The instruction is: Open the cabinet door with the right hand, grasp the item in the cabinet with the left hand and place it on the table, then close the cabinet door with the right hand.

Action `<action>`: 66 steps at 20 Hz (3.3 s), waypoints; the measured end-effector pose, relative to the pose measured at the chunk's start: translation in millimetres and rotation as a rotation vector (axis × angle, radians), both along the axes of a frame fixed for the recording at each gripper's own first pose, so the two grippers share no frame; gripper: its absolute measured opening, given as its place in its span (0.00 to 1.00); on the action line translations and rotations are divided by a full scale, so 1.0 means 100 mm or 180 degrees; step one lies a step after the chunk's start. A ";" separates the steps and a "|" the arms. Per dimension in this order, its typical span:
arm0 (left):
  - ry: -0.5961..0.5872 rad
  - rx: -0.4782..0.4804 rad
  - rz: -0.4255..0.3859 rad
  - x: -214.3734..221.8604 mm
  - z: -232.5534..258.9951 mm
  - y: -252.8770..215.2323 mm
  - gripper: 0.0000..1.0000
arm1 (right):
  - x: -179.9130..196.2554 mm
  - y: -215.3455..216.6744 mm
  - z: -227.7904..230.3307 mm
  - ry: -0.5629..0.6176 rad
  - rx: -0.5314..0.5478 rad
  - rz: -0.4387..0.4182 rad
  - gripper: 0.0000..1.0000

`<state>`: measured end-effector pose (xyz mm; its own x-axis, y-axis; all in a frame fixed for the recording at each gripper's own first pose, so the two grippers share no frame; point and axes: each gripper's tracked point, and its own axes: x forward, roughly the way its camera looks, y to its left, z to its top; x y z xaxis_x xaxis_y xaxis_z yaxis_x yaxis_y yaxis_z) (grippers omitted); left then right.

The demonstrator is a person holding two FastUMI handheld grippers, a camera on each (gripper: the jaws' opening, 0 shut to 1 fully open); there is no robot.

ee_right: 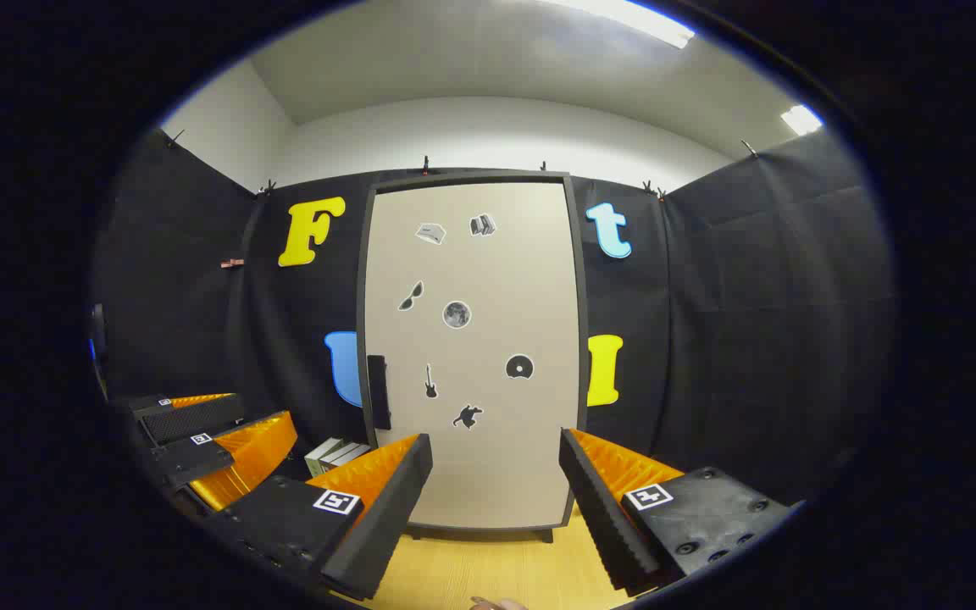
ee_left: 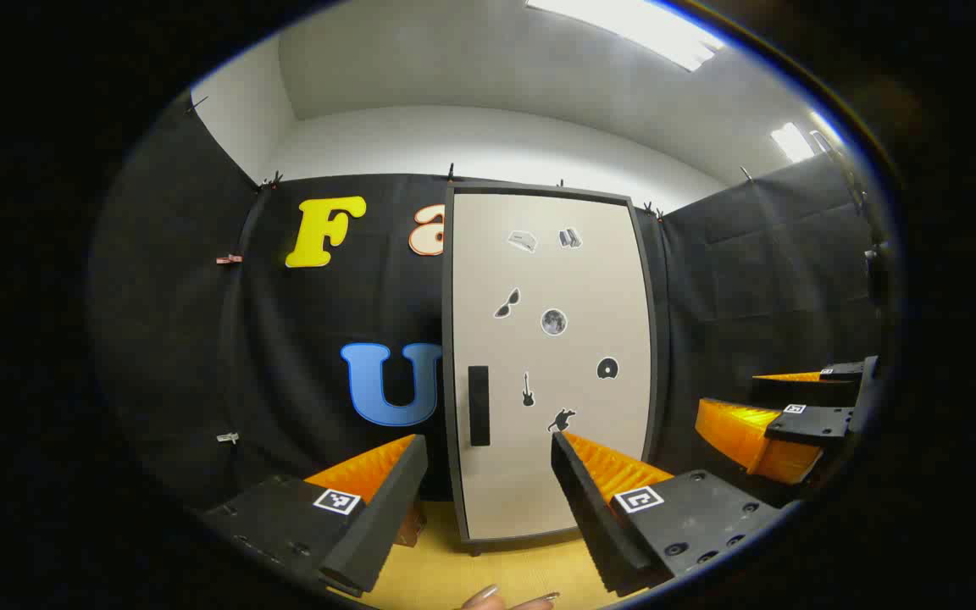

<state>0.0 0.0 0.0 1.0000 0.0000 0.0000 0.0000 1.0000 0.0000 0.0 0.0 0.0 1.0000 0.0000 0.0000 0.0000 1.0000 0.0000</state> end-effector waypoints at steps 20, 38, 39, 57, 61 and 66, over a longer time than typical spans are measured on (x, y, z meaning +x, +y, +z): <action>0.0067 -0.0057 -0.0074 -0.05 -0.10 0.05 0.93 | -0.13 0.12 -0.02 0.0004 -0.0109 0.0030 0.97; 0.0083 -0.0044 -0.0056 -0.27 -0.19 0.64 0.93 | -0.17 0.75 -0.16 0.0020 -0.0208 0.0125 0.97; 0.0090 -0.0050 -0.0019 -0.25 -0.21 0.67 0.93 | -0.11 0.79 -0.18 0.0027 -0.0222 0.0171 0.97; 0.0067 -0.0134 0.0725 0.07 -0.31 1.32 0.93 | 1.57 1.79 -0.51 -0.0067 -0.0127 0.0753 0.93; 0.0110 -0.0132 0.0770 0.09 -0.34 1.38 0.94 | 1.93 1.84 -0.68 0.0022 -0.0170 0.0621 0.91; 0.0230 -0.0182 0.0829 0.10 -0.47 1.51 0.94 | 2.30 1.79 -0.85 0.0044 -0.0244 0.0409 0.78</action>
